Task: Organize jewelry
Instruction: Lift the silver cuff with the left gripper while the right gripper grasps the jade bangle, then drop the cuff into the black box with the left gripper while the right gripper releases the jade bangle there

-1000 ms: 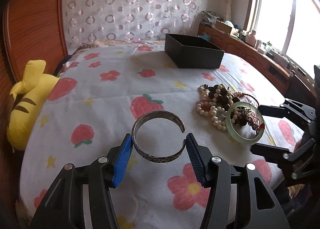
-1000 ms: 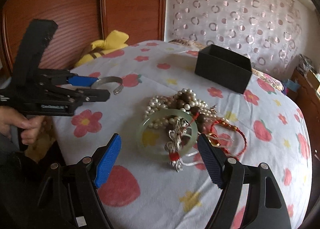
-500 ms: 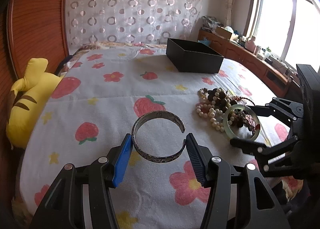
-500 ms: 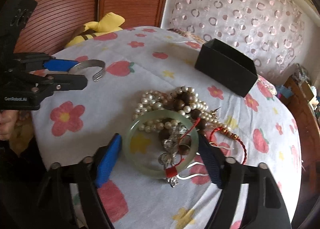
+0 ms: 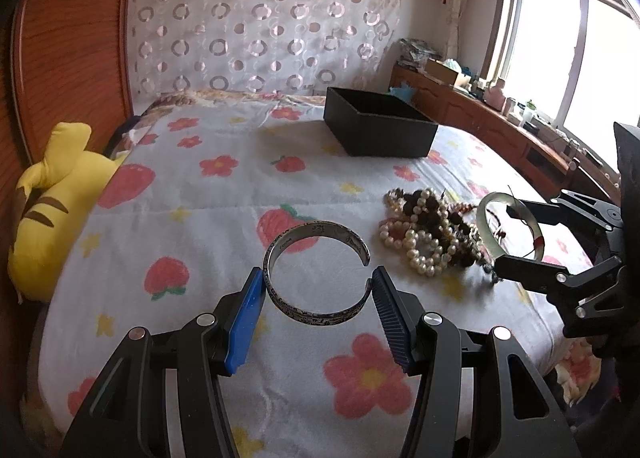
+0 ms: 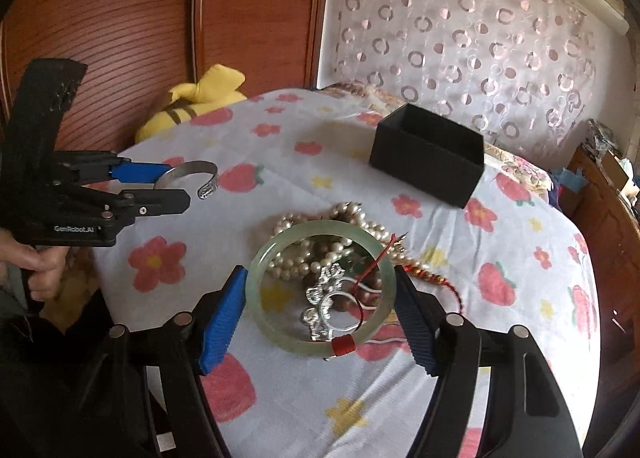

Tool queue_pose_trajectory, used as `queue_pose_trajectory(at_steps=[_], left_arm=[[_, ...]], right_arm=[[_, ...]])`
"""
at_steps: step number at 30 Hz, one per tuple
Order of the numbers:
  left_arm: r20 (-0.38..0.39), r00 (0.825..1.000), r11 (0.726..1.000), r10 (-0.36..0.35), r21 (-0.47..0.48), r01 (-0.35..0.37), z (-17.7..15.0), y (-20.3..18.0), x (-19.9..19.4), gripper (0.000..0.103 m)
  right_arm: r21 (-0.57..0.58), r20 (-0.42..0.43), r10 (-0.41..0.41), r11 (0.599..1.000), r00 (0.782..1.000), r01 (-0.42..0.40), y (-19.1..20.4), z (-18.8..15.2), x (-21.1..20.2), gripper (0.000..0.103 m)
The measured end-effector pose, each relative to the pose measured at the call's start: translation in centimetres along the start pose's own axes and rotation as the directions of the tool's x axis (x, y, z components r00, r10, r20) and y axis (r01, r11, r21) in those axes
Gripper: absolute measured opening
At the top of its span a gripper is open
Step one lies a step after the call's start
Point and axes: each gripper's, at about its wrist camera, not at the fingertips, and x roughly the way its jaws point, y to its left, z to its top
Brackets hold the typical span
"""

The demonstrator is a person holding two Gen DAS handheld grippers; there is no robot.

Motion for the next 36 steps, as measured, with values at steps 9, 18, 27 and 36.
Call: queue_pose_trajectory(at_steps=[9, 18, 27, 36], left_arm=[[0.043, 0.999, 0.999, -0.026, 0.04, 0.024, 3.1, -1.8, 0.7, 0.053], [0.085, 0.995, 0.997, -0.047, 0.07, 0.042, 7.3, -3.4, 2.4, 0.053], [0.12, 0.992, 0.991, -0.035, 0.129, 0.019, 12.3, -5.2, 5.4, 0.053], [0.087, 0.996, 0.982, -0.005, 0.188, -0.012, 16.9, -6.8, 11.9, 0.053]], right_arm=[[0.046, 0.019, -0.038, 0.998, 0.999, 0.037, -2.8, 0.0, -0.9, 0.074], [0.077, 0.047, -0.064, 0.995, 0.997, 0.06, -5.4, 0.6, -1.4, 0.074], [0.114, 0.076, -0.079, 0.991, 0.994, 0.07, -8.1, 2.0, -1.2, 0.074], [0.134, 0.082, -0.106, 0.986, 0.991, 0.095, -10.3, 3.6, -0.4, 0.074]])
